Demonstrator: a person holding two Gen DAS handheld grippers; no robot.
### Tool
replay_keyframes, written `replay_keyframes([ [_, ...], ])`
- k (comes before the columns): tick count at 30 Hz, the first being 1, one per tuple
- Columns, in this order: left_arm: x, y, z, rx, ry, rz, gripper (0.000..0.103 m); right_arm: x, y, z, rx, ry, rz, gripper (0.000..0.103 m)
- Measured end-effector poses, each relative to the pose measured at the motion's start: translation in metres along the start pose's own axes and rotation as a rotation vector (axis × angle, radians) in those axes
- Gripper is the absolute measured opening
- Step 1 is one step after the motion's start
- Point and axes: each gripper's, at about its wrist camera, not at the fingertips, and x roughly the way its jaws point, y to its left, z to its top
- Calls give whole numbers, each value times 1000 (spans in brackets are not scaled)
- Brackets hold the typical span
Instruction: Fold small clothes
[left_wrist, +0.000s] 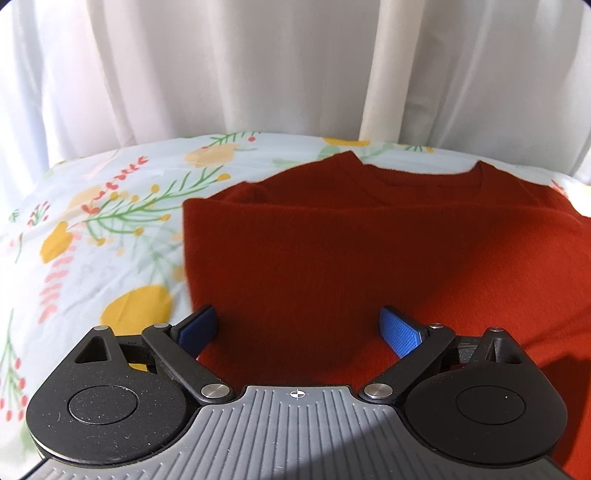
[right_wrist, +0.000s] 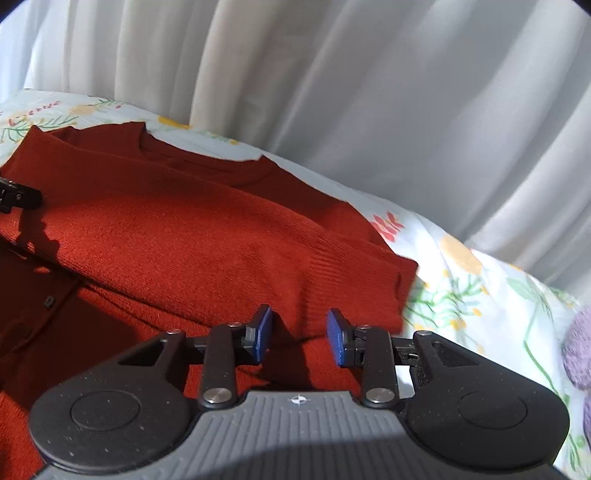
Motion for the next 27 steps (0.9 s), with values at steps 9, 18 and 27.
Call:
replay_keyframes([
  [9, -110, 56, -97, -219, 66, -236, 91, -118, -58, -111, 357, 19, 393, 44],
  [18, -147, 82, -155, -287, 236, -230, 90, -163, -88, -199, 726, 213, 423, 49],
  [27, -167, 102, -178, -373, 296, -240, 79, -163, -73, -211, 748, 276, 524, 29],
])
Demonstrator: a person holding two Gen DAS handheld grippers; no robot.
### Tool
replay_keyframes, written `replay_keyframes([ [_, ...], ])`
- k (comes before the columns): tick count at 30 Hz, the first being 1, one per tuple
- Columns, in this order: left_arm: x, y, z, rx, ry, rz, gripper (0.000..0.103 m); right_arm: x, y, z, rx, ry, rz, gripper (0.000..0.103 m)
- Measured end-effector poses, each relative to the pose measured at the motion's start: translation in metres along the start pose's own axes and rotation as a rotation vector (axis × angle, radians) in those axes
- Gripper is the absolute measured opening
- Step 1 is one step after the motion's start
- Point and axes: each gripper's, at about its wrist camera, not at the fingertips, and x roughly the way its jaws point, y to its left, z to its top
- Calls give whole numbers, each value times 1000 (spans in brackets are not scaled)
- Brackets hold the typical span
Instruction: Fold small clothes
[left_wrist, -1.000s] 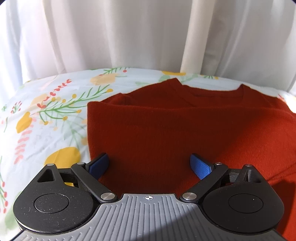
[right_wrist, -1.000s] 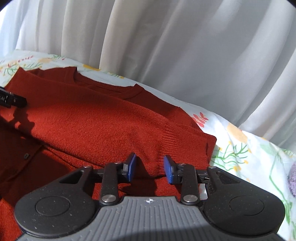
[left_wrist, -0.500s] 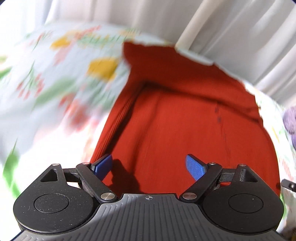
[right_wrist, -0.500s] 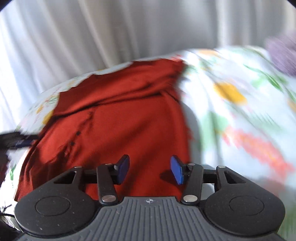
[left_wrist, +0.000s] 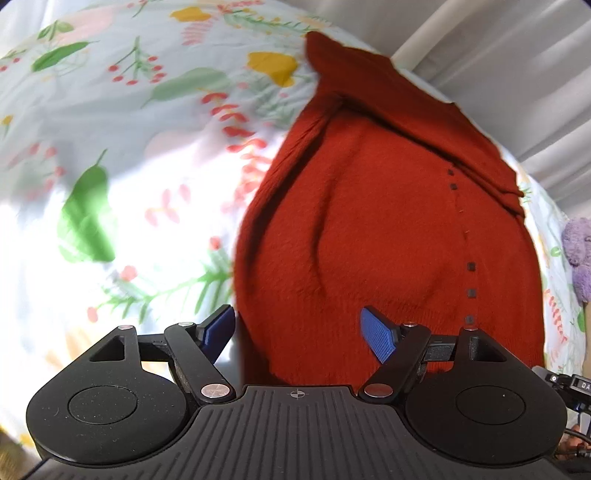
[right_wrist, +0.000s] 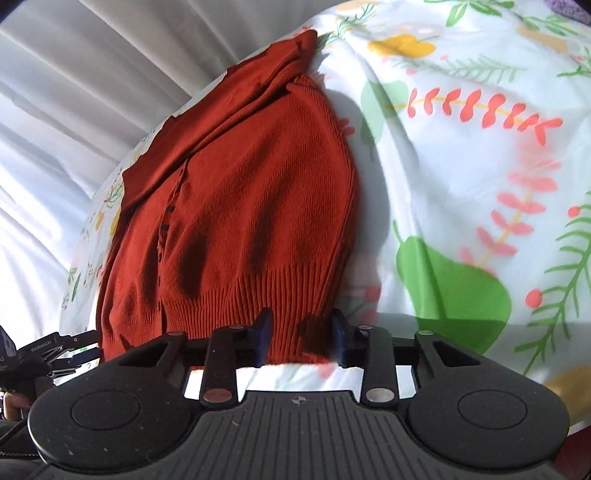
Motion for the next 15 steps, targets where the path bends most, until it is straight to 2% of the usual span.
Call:
replay_keyframes([
  [1, -2, 4, -4, -12, 15, 5, 78, 1, -1, -1, 8, 8, 12, 26],
  [7, -5, 16, -13, -73, 51, -31, 55, 9, -4, -3, 37, 35, 58, 11],
  [9, -4, 15, -13, -68, 62, -13, 34, 10, -6, -3, 40, 38, 68, 8],
  [10, -4, 14, -13, -54, 64, 10, 28, 11, -7, -3, 44, 38, 70, 4],
  [11, -3, 13, -13, -38, 70, 23, 17, 11, -8, -3, 47, 37, 72, 4],
  [12, -3, 13, -13, -31, 74, 27, 12, 12, -9, -2, 49, 37, 74, 4],
  [15, -4, 14, -12, -28, 63, 8, 9, 10, -10, -2, 60, 31, 99, 4],
])
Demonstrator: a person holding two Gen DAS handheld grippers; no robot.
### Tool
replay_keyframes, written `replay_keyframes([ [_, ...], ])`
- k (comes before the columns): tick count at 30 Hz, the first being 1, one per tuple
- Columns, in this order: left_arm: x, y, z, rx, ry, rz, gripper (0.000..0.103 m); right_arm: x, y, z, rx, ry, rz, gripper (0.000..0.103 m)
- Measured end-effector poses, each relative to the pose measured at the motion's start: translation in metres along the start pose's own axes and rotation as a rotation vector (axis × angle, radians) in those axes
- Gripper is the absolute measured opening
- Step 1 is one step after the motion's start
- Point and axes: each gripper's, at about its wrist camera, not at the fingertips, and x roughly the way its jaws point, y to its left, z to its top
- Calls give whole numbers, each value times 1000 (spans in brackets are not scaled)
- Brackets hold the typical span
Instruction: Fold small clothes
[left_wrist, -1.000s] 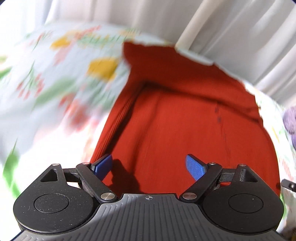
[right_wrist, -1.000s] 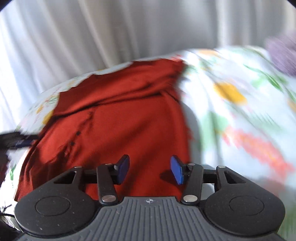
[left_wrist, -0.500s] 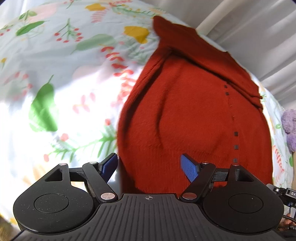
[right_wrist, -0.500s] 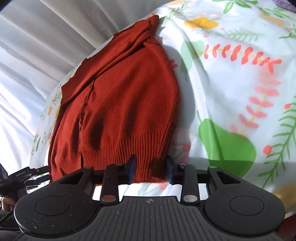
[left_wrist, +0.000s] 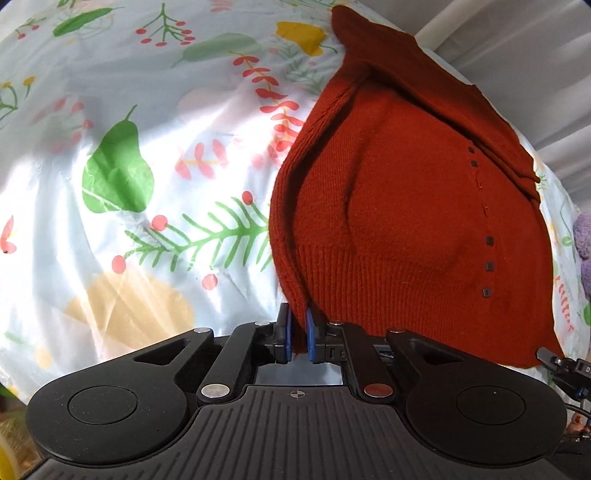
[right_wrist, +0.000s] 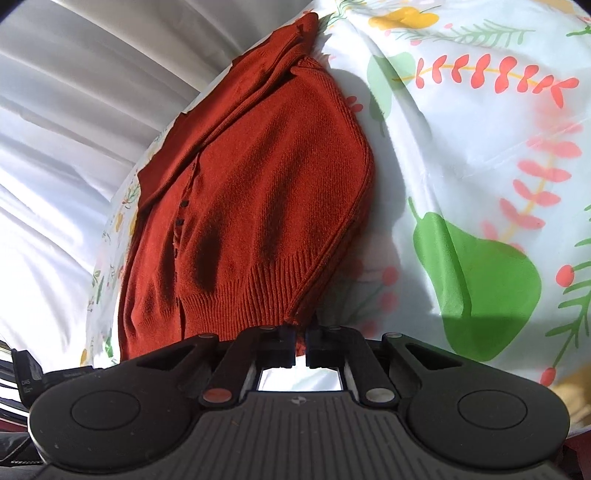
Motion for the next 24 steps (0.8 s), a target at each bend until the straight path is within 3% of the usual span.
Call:
replay_keyframes([
  [5, -20, -4, 12, -40, -114, -165, 8, -6, -7, 7, 58, -25, 91, 3],
  [11, -35, -22, 63, -57, -287, -252, 8, -19, 3, 39, 74, -146, 210, 3],
  [14, -29, -34, 92, -30, -345, -227, 8, -14, 17, 66, 50, -222, 214, 3],
  [17, -6, -44, 115, 10, -367, -131, 8, 2, 28, 91, -13, -292, 139, 3],
  [24, 51, -52, 138, 48, -311, -12, 9, 47, 35, 127, -120, -325, -73, 3],
])
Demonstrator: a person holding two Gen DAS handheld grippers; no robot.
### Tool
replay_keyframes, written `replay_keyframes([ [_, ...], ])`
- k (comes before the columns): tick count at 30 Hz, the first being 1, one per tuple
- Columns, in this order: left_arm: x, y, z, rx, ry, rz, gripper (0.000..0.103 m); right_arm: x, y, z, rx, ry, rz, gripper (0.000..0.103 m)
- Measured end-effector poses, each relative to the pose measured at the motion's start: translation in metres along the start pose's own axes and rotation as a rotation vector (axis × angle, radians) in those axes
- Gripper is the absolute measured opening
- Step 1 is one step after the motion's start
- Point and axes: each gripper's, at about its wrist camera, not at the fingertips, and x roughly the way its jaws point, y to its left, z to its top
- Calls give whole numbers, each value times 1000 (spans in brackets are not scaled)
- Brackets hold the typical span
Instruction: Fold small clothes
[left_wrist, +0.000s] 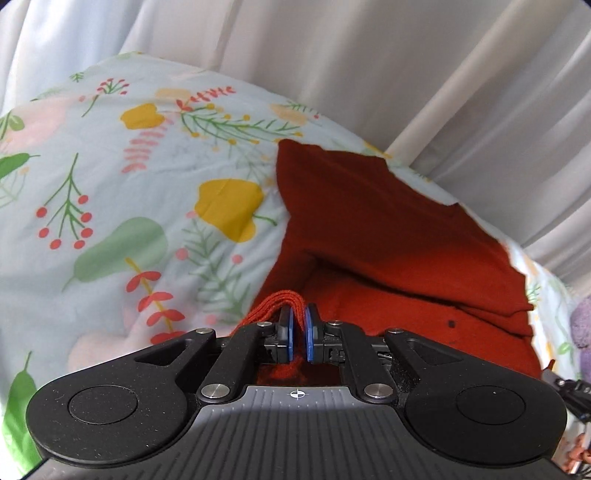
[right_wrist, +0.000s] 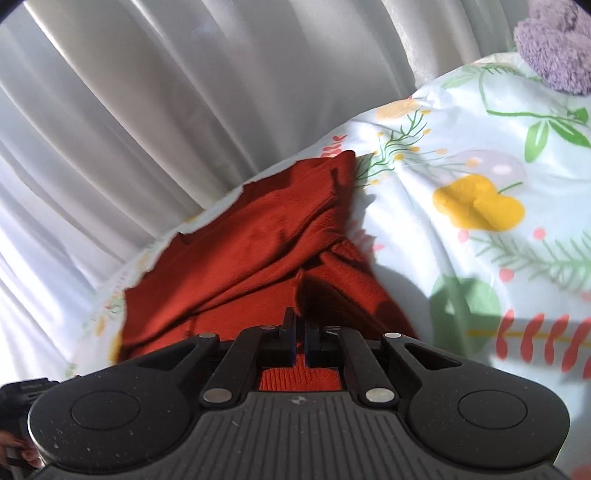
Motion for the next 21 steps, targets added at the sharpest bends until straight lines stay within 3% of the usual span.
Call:
replay_keyframes([
  [2, 1, 5, -2, 1, -21, 6, 10, 3, -5, -1, -17, 6, -32, 5],
  [4, -1, 11, -2, 17, -47, -10, 19, -4, -5, 0, -41, -16, -49, 6],
  [7, 4, 10, -3, 115, -41, -9, 34, -15, -6, 3, -125, -50, -70, 28],
  [8, 8, 8, -4, 148, -30, -4, 37, -13, -6, 3, -164, -31, -92, 29],
  [12, 19, -3, -7, 247, -18, -13, 45, 2, -8, -2, -217, 67, -101, 29],
  [16, 26, -11, -9, 311, -13, 3, 45, 9, -3, -6, -261, 80, -108, 29],
  [19, 26, -9, -10, 325, 9, -8, 46, 10, 3, -10, -306, 89, -93, 21],
  [21, 18, -8, -10, 348, 12, -52, 56, 12, 6, -13, -333, 98, -95, 21],
])
